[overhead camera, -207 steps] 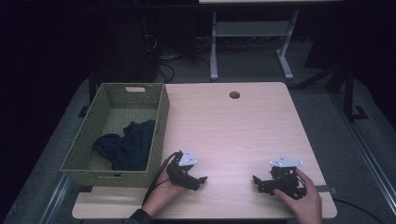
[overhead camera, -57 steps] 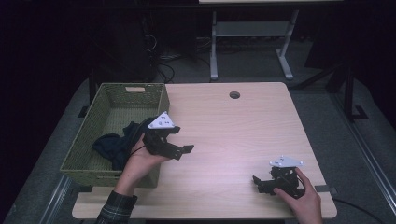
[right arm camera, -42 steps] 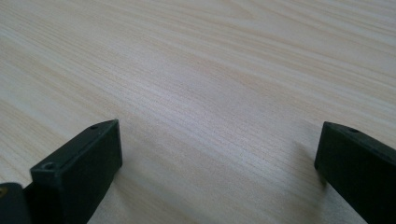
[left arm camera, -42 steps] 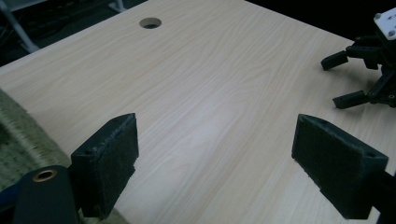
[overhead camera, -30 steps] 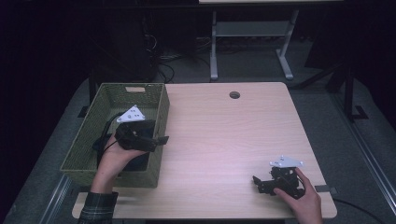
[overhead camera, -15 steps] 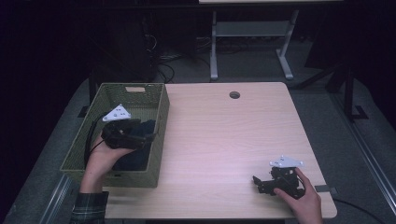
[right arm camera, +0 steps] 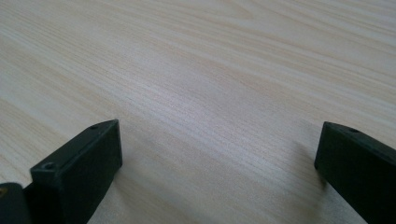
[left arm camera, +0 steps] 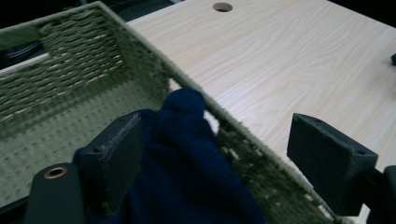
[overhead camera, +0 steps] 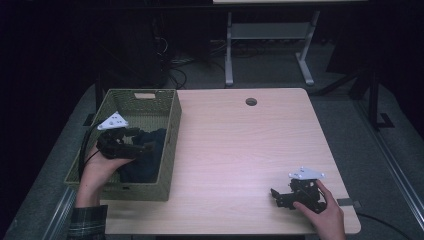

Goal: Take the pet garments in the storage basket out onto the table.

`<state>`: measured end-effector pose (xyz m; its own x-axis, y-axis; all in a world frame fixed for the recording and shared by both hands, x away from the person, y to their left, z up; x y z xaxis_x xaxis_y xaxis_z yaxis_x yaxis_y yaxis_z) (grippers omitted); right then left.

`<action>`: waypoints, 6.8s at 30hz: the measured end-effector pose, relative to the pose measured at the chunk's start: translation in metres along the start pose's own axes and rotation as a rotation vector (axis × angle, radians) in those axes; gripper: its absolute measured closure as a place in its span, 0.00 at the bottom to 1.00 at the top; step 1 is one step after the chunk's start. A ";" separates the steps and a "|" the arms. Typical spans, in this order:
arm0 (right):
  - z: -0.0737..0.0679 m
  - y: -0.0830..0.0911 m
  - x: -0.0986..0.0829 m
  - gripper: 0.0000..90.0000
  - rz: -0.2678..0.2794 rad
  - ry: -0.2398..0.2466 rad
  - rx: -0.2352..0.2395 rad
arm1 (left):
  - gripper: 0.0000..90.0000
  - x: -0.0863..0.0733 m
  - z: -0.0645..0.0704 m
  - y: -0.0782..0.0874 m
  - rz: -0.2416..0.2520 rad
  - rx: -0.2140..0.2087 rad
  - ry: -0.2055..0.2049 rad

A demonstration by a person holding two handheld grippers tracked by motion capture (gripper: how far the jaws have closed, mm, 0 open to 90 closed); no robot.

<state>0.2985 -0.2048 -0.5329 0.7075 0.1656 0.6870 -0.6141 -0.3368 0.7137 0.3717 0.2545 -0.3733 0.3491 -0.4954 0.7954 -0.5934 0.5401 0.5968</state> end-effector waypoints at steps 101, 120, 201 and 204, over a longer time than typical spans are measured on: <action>0.000 0.000 0.000 0.00 0.000 0.001 0.001 | 0.89 -0.041 -0.058 0.014 -0.037 0.010 0.202; 0.000 0.000 0.000 0.00 0.002 -0.001 0.000 | 0.89 0.019 -0.054 0.047 0.127 -0.016 0.149; 0.000 0.000 0.000 0.00 -0.001 -0.003 0.001 | 0.89 0.160 0.122 -0.197 0.204 -0.345 -0.036; 0.000 0.000 0.000 0.00 -0.001 -0.002 0.001 | 0.89 0.153 0.130 -0.214 0.182 -0.355 -0.037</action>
<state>0.2985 -0.2047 -0.5328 0.7092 0.1641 0.6856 -0.6127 -0.3376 0.7146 0.4577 -0.0248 -0.3930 0.2314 -0.3908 0.8909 -0.3534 0.8194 0.4512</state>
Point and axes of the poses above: each handheld gripper's, and its own axes: y roughly backward along the jaws, x roughly out of its top, z roughly to its right, the point moved 7 cm from there along -y, roughly forward along the jaws, and after that the axes turned 9 degrees about -y, right-handed, at the moved point
